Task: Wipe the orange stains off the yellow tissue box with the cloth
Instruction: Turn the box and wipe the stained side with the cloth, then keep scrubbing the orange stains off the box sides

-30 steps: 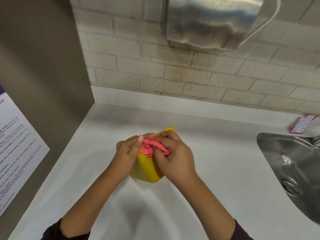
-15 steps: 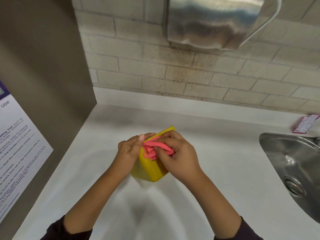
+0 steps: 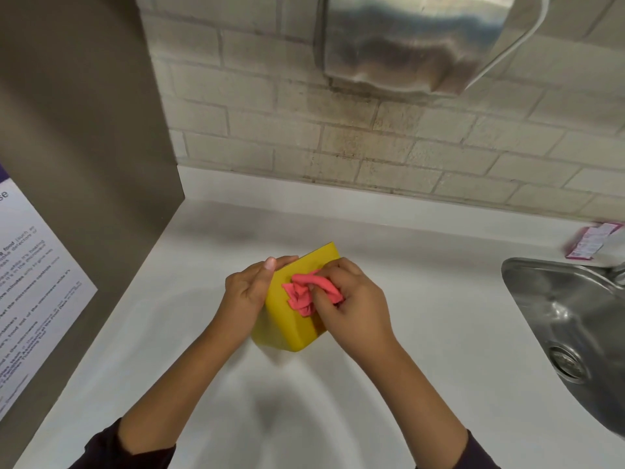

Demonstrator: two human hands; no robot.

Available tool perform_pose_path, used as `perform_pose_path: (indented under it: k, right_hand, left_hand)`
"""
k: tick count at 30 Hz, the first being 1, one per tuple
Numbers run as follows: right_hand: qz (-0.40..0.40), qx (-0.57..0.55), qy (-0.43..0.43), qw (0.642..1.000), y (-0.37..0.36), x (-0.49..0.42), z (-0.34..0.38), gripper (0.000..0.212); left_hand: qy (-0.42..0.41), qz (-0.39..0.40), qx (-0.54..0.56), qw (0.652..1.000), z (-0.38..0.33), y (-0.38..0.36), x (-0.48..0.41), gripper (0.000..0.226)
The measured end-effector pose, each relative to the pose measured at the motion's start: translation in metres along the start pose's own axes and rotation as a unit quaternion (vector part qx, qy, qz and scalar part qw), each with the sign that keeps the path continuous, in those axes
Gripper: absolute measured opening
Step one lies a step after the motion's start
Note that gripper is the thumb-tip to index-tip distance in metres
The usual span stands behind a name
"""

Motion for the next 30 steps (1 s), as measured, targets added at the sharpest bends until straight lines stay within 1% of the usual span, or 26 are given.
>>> perform_pose_path:
  k: [2,7,10,13,14,15,16,17,18,19,20,21,22,23,25,28,30]
  right_hand:
    - [0.008,0.008,0.009,1.000,-0.001,0.008,0.003,0.027]
    - [0.024,-0.028,0.024,0.999,-0.003,0.035,0.005,0.020]
    - [0.041,-0.051,0.030,0.997,-0.001,0.053,-0.001,0.016]
    - [0.085,-0.072,0.048,0.993,0.004,0.070,-0.014,0.022]
    - [0.091,-0.106,0.021,0.990,0.007,0.075,-0.020,0.023]
    - [0.085,-0.168,-0.033,0.982,0.011,0.078,-0.026,0.021]
    - [0.058,-0.245,-0.105,0.962,0.015,0.079,-0.032,0.016]
    - [0.018,-0.332,-0.193,0.923,0.018,0.078,-0.039,0.011]
    - [-0.013,-0.427,-0.291,0.856,0.020,0.077,-0.047,0.011]
    - [-0.025,-0.533,-0.379,0.756,0.019,0.077,-0.054,0.013]
    - [-0.019,-0.614,-0.442,0.653,0.016,0.077,-0.058,0.015]
    - [0.001,-0.661,-0.473,0.582,0.014,0.076,-0.058,0.016]
    - [0.023,-0.691,-0.471,0.548,0.011,0.075,-0.056,0.015]
    - [0.033,-0.710,-0.462,0.530,0.009,0.074,-0.053,0.016]
    - [0.026,-0.724,-0.456,0.516,0.004,0.072,-0.051,0.028]
    - [-0.009,-0.716,-0.470,0.517,0.001,0.068,-0.050,0.044]
    - [-0.004,-0.721,-0.479,0.501,-0.005,0.067,-0.052,0.052]
  left_hand:
    - [-0.004,-0.002,0.005,1.000,-0.001,-0.002,0.003,0.042]
    - [-0.003,-0.015,0.021,1.000,-0.004,-0.004,0.005,0.046]
    - [-0.016,-0.011,0.010,1.000,-0.004,-0.005,0.007,0.042]
    - [-0.026,-0.017,-0.003,1.000,-0.002,-0.001,0.006,0.034]
    - [-0.021,-0.020,-0.001,1.000,-0.002,0.000,0.005,0.033]
    - [-0.015,-0.025,0.004,1.000,-0.002,0.003,0.004,0.031]
    - [-0.011,-0.031,0.007,0.999,-0.002,0.006,0.002,0.030]
    - [-0.010,-0.037,0.008,0.999,-0.002,0.011,0.002,0.031]
    - [-0.011,-0.036,0.008,0.999,-0.002,0.015,0.002,0.034]
    - [-0.016,-0.031,0.008,0.999,-0.001,0.019,0.003,0.036]
    - [-0.022,-0.023,0.006,0.999,0.000,0.024,0.005,0.037]
    - [-0.024,-0.013,0.005,1.000,0.002,0.028,0.008,0.038]
    - [-0.024,-0.002,-0.001,1.000,0.004,0.035,0.010,0.038]
    - [-0.018,0.009,-0.005,1.000,0.006,0.041,0.012,0.039]
    - [0.009,0.028,0.000,1.000,0.010,0.058,0.016,0.038]
    - [0.059,0.081,0.023,0.995,0.010,0.090,0.025,0.058]
    - [0.087,0.124,-0.008,0.988,0.011,0.109,0.031,0.074]
Point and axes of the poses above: each hand's wrist, its own x-axis away from the middle knuckle, its own y-axis out of the back of the hand, z = x × y, the point moved 2 cm from there along -x, towards the middle knuckle, and after that the axes turned 11 degrees about -z, right-handed, at the moved point
